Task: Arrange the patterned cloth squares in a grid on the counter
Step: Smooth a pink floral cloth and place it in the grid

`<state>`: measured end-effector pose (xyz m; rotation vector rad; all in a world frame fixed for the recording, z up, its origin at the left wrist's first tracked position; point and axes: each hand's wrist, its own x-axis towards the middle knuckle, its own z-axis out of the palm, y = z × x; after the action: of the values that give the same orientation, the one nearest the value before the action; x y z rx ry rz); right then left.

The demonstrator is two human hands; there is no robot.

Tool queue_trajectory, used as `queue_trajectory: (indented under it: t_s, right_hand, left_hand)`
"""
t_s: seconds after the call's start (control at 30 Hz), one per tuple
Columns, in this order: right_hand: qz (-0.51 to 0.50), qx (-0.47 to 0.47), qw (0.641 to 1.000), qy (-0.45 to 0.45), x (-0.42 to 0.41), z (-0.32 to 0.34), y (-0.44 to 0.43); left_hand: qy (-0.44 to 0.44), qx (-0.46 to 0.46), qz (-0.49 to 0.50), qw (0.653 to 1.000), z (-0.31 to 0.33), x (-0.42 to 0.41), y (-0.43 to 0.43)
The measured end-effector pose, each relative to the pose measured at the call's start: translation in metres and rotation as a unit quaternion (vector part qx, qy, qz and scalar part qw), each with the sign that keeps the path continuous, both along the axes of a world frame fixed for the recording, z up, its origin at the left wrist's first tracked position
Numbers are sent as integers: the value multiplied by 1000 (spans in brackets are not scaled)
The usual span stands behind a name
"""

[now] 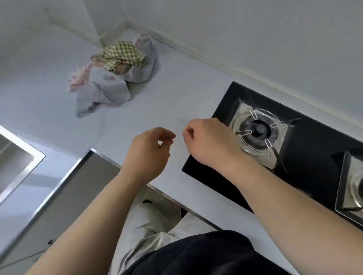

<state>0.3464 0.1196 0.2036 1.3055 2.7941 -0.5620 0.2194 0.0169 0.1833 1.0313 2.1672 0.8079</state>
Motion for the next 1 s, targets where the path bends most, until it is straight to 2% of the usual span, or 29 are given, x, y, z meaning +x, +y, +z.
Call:
queue_trajectory:
  t_s: [0.17, 0.33, 0.53, 0.67, 0.87, 1.0]
  right_hand:
    - [-33, -22, 999, -3, -69, -14, -8]
    - [-90, -44, 995, -19, -158, -22, -22]
    - [-69, -40, 996, -38, -289, -32, -43]
    - [-47, -19, 998, -22, -345, -46, -39]
    - [-51, 25, 998, -2, -377, -79, -28]
    - [-58, 26, 998, 7, -372, -86, -32]
  left_hand:
    - [29, 3, -23, 999, -5, -85, 9]
    - [64, 1, -57, 996, -21, -204, 7]
    - [138, -13, 12, 990, -52, -347, 10]
    - [128, -17, 6, 992, -83, -384, 25]
    - [117, -109, -36, 986, -128, -404, 50]
    - [97, -56, 11, 994, -122, -404, 42]
